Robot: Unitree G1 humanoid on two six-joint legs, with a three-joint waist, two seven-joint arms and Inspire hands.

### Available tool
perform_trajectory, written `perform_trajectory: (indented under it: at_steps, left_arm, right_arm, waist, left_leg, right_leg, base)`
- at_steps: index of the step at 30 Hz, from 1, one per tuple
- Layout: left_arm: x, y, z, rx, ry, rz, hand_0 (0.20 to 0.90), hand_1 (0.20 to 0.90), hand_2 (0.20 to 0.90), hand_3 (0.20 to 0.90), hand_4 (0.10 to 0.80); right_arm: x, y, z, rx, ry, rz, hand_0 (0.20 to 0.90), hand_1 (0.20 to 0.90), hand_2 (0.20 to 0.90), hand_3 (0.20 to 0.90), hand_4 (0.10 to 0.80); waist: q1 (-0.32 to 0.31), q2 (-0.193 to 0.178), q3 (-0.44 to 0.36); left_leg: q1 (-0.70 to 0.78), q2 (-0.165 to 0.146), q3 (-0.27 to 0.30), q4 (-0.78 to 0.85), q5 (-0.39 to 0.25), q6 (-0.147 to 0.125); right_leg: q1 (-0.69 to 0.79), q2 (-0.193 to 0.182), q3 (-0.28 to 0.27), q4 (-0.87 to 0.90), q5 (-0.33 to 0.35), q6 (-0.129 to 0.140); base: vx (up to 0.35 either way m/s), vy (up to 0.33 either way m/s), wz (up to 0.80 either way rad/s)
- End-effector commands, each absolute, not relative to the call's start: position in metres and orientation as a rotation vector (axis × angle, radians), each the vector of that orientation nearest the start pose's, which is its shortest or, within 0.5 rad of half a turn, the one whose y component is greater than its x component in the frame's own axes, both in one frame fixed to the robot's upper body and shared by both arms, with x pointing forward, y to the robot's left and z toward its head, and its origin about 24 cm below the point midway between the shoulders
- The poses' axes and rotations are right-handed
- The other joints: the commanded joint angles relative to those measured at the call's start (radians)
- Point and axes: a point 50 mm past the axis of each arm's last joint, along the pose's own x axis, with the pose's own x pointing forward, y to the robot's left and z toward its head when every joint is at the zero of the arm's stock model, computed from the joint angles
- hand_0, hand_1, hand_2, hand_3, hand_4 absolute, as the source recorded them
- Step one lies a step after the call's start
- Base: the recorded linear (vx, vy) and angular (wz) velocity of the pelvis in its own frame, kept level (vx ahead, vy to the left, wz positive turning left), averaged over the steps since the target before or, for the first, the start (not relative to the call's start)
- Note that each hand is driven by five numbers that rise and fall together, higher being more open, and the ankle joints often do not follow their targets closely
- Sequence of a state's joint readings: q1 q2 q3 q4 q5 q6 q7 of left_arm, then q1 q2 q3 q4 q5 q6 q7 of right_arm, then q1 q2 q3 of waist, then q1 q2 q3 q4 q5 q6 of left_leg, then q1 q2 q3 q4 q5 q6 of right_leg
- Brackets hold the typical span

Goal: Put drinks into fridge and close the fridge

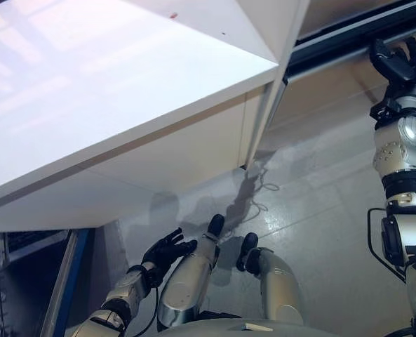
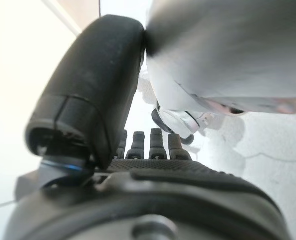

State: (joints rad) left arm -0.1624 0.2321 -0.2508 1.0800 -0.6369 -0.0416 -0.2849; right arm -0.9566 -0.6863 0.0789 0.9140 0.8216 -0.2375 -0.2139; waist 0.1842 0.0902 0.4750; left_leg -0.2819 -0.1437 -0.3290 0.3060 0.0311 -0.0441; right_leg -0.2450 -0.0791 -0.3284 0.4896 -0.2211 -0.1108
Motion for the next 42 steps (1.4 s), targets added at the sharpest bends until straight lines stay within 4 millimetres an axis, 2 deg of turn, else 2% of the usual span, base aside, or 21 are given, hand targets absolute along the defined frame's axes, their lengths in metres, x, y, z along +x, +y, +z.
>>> perform_trajectory:
  at_steps: [1, 6, 9, 11, 13, 14, 17, 21, 25, 27, 28, 29, 30, 31, 32, 33, 37, 40, 42]
  left_arm:
    - [0.133, 0.216, -0.144, -0.197, 1.012, -0.110, 0.900, 0.900, 0.900, 0.900, 0.800]
    - [0.123, 0.219, -0.148, -0.150, 1.044, -0.115, 0.900, 0.900, 0.900, 0.900, 0.800]
    - [0.120, 0.220, -0.149, -0.146, 1.060, -0.099, 0.900, 0.900, 0.900, 0.900, 0.800]
    - [0.116, 0.221, -0.150, -0.156, 1.068, -0.073, 0.900, 0.900, 0.900, 0.900, 0.800]
    - [0.116, 0.220, -0.151, -0.164, 1.063, -0.053, 0.900, 0.900, 0.900, 0.900, 0.800]
    - [0.116, 0.220, -0.151, -0.164, 1.064, -0.053, 0.900, 0.900, 0.900, 0.900, 0.800]
    - [0.124, 0.217, -0.150, -0.179, 1.048, -0.017, 0.900, 0.900, 0.900, 0.900, 0.800]
    - [0.130, 0.217, -0.149, -0.179, 1.056, 0.009, 0.900, 0.900, 0.900, 0.900, 0.800]
    - [0.131, 0.218, -0.149, -0.187, 1.068, 0.023, 0.900, 0.900, 0.900, 0.900, 0.800]
    - [0.131, 0.216, -0.150, -0.217, 1.065, 0.035, 0.900, 0.900, 0.900, 0.900, 0.800]
    - [0.131, 0.214, -0.150, -0.227, 1.063, 0.038, 0.900, 0.900, 0.900, 0.900, 0.800]
    - [0.129, 0.212, -0.151, -0.240, 1.066, 0.039, 0.900, 0.900, 0.900, 0.900, 0.800]
    - [0.128, 0.211, -0.151, -0.242, 1.069, 0.037, 0.900, 0.900, 0.900, 0.900, 0.800]
    - [0.122, 0.207, -0.154, -0.250, 1.078, 0.043, 0.900, 0.900, 0.900, 0.900, 0.800]
    - [0.121, 0.207, -0.154, -0.251, 1.080, 0.044, 0.900, 0.900, 0.900, 0.900, 0.800]
    - [0.118, 0.205, -0.155, -0.258, 1.087, 0.048, 0.900, 0.900, 0.900, 0.900, 0.800]
    - [0.107, 0.205, -0.158, -0.307, 1.097, 0.085, 0.900, 0.900, 0.900, 0.900, 0.800]
    - [0.098, 0.209, -0.161, -0.321, 1.120, 0.119, 0.900, 0.900, 0.900, 0.900, 0.800]
    - [0.090, 0.214, -0.163, -0.321, 1.147, 0.142, 0.900, 0.900, 0.900, 0.900, 0.800]
  right_arm:
    - [0.375, -0.277, 0.293, 0.126, -0.639, -0.281, 0.900, 0.900, 0.900, 0.900, 0.800]
    - [0.362, -0.280, 0.292, 0.255, -0.774, -0.382, 0.900, 0.900, 0.900, 0.900, 0.800]
    - [0.355, -0.274, 0.284, 0.328, -0.816, -0.386, 0.900, 0.900, 0.900, 0.900, 0.800]
    - [0.348, -0.269, 0.275, 0.371, -0.829, -0.377, 0.900, 0.900, 0.900, 0.900, 0.800]
    - [0.342, -0.269, 0.270, 0.409, -0.849, -0.384, 0.900, 0.900, 0.900, 0.900, 0.800]
    - [0.342, -0.269, 0.270, 0.409, -0.849, -0.384, 0.900, 0.900, 0.900, 0.900, 0.800]
    - [0.336, -0.274, 0.260, 0.431, -0.841, -0.390, 0.900, 0.900, 0.900, 0.900, 0.800]
    - [0.333, -0.283, 0.231, 0.465, -0.749, -0.415, 0.900, 0.900, 0.900, 0.900, 0.800]
    - [0.326, -0.287, 0.191, 0.468, -0.621, -0.422, 0.900, 0.900, 0.900, 0.900, 0.800]
    - [0.323, -0.284, 0.157, 0.472, -0.503, -0.411, 0.900, 0.900, 0.900, 0.900, 0.800]
    - [0.321, -0.283, 0.149, 0.466, -0.476, -0.406, 0.900, 0.900, 0.900, 0.900, 0.800]
    - [0.317, -0.282, 0.130, 0.446, -0.423, -0.399, 0.900, 0.900, 0.900, 0.900, 0.800]
    - [0.315, -0.281, 0.123, 0.435, -0.397, -0.401, 0.900, 0.900, 0.900, 0.900, 0.800]
    - [0.307, -0.283, 0.093, 0.427, -0.299, -0.401, 0.900, 0.900, 0.900, 0.900, 0.800]
    - [0.304, -0.283, 0.087, 0.424, -0.276, -0.401, 0.900, 0.900, 0.900, 0.900, 0.800]
    - [0.294, -0.283, 0.061, 0.424, -0.192, -0.407, 0.900, 0.900, 0.900, 0.900, 0.800]
    - [0.260, -0.281, -0.007, 0.448, 0.061, -0.478, 0.900, 0.900, 0.900, 0.900, 0.800]
    - [0.233, -0.276, -0.048, 0.459, 0.236, -0.529, 0.900, 0.900, 0.900, 0.900, 0.800]
    - [0.204, -0.269, -0.085, 0.467, 0.440, -0.560, 0.900, 0.900, 0.900, 0.900, 0.800]
  waist:
    - [0.080, -0.045, -0.079]
    - [0.063, -0.062, -0.098]
    - [0.035, -0.076, -0.124]
    - [-0.001, -0.090, -0.150]
    - [-0.035, -0.101, -0.181]
    - [-0.033, -0.101, -0.181]
    - [-0.085, -0.114, -0.240]
    - [-0.120, -0.124, -0.307]
    - [-0.151, -0.127, -0.355]
    - [-0.172, -0.127, -0.375]
    - [-0.176, -0.126, -0.379]
    - [-0.182, -0.123, -0.386]
    - [-0.182, -0.122, -0.390]
    - [-0.191, -0.119, -0.401]
    - [-0.193, -0.119, -0.403]
    - [-0.198, -0.117, -0.410]
    - [-0.209, -0.115, -0.422]
    - [-0.209, -0.115, -0.428]
    - [-0.204, -0.115, -0.432]
  left_leg:
    - [0.012, -0.031, 0.036, 0.041, -0.101, 0.099]
    - [0.048, -0.034, 0.043, 0.052, -0.132, 0.108]
    - [0.092, -0.025, 0.065, 0.032, -0.148, 0.115]
    - [0.136, -0.012, 0.088, -0.010, -0.144, 0.120]
    - [0.167, 0.002, 0.111, -0.064, -0.125, 0.122]
    - [0.170, 0.003, 0.113, -0.068, -0.124, 0.122]
    - [0.217, 0.031, 0.169, -0.165, -0.094, 0.115]
    - [0.255, 0.059, 0.215, -0.259, -0.060, 0.103]
    - [0.291, 0.082, 0.264, -0.324, -0.039, 0.085]
    - [0.310, 0.092, 0.302, -0.338, -0.044, 0.080]
    - [0.313, 0.094, 0.308, -0.342, -0.044, 0.079]
    - [0.320, 0.097, 0.320, -0.351, -0.043, 0.078]
    - [0.324, 0.098, 0.325, -0.355, -0.043, 0.078]
    - [0.334, 0.103, 0.341, -0.367, -0.040, 0.075]
    - [0.336, 0.103, 0.343, -0.369, -0.040, 0.074]
    - [0.345, 0.106, 0.351, -0.378, -0.039, 0.073]
    - [0.363, 0.107, 0.359, -0.385, -0.041, 0.072]
    - [0.370, 0.106, 0.357, -0.388, -0.041, 0.073]
    - [0.373, 0.102, 0.351, -0.388, -0.040, 0.074]
  right_leg:
    - [0.046, -0.014, 0.087, -0.020, 0.034, 0.039]
    - [0.091, -0.009, 0.113, -0.060, 0.045, 0.047]
    - [0.133, 0.000, 0.150, -0.125, 0.066, 0.058]
    - [0.165, 0.015, 0.200, -0.204, 0.100, 0.070]
    - [0.185, 0.028, 0.243, -0.281, 0.143, 0.083]
    - [0.188, 0.029, 0.245, -0.285, 0.146, 0.083]
    - [0.209, 0.051, 0.306, -0.382, 0.204, 0.106]
    - [0.220, 0.069, 0.320, -0.432, 0.227, 0.118]
    - [0.242, 0.076, 0.312, -0.492, 0.252, 0.124]
    - [0.254, 0.077, 0.306, -0.514, 0.259, 0.126]
    - [0.257, 0.077, 0.306, -0.519, 0.260, 0.126]
    - [0.262, 0.078, 0.305, -0.529, 0.262, 0.127]
    - [0.265, 0.079, 0.306, -0.533, 0.264, 0.127]
    - [0.274, 0.081, 0.306, -0.545, 0.267, 0.128]
    - [0.276, 0.082, 0.306, -0.547, 0.267, 0.128]
    - [0.283, 0.083, 0.307, -0.553, 0.267, 0.128]
    - [0.300, 0.084, 0.305, -0.559, 0.265, 0.129]
    - [0.310, 0.083, 0.300, -0.563, 0.263, 0.129]
    - [0.316, 0.082, 0.295, -0.563, 0.261, 0.130]
  base:
    - [0.084, -0.019, 0.12]
    - [0.076, -0.003, 0.03]
    - [0.067, 0.008, -0.08]
    - [0.030, -0.007, -0.22]
    - [-0.030, -0.008, -0.49]
    - [-0.049, -0.011, -0.58]
    - [-0.111, -0.045, -0.56]
    - [-0.050, -0.105, -0.48]
    - [-0.043, -0.091, -0.22]
    - [-0.068, -0.057, -0.29]
    - [-0.054, -0.028, -0.36]
    - [-0.050, -0.021, -0.32]
    - [-0.065, -0.021, -0.31]
    - [-0.048, -0.013, -0.22]
    - [-0.056, -0.006, -0.17]
    - [-0.037, 0.005, -0.15]
    - [-0.036, 0.018, -0.09]
    - [-0.005, 0.005, -0.01]
    - [0.000, 0.000, 0.00]
